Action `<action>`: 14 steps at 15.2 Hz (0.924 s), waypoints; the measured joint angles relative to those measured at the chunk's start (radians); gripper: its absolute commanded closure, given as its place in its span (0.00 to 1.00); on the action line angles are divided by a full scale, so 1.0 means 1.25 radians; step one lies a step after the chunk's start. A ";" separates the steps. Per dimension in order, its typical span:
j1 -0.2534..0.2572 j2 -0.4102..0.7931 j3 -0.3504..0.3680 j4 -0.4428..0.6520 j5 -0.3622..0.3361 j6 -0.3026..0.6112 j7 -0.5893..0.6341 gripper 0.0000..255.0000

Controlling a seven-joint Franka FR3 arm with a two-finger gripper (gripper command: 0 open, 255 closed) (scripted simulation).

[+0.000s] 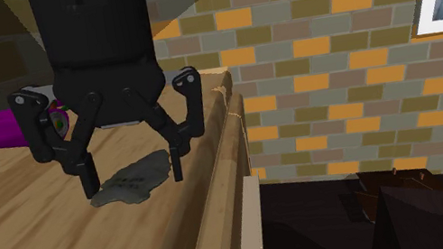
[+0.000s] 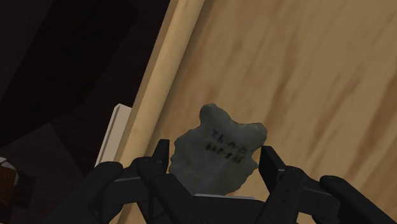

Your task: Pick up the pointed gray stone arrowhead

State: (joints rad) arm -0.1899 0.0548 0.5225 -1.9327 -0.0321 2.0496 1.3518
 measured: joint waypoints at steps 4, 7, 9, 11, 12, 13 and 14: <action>0.000 -0.002 0.000 0.012 0.002 -0.014 0.000 1.00; 0.000 -0.009 0.000 0.030 0.006 -0.039 -0.003 1.00; -0.001 -0.011 0.000 0.050 0.007 -0.060 -0.005 1.00; -0.002 -0.017 -0.001 0.066 0.011 -0.081 -0.008 1.00; -0.001 -0.015 0.000 0.078 0.009 -0.091 -0.006 1.00; 0.000 -0.017 0.001 0.088 0.010 -0.103 -0.005 1.00; 0.000 -0.019 0.001 0.099 0.012 -0.116 -0.006 1.00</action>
State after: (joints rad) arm -0.1903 0.0311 0.5236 -1.8093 -0.0175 1.9048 1.3449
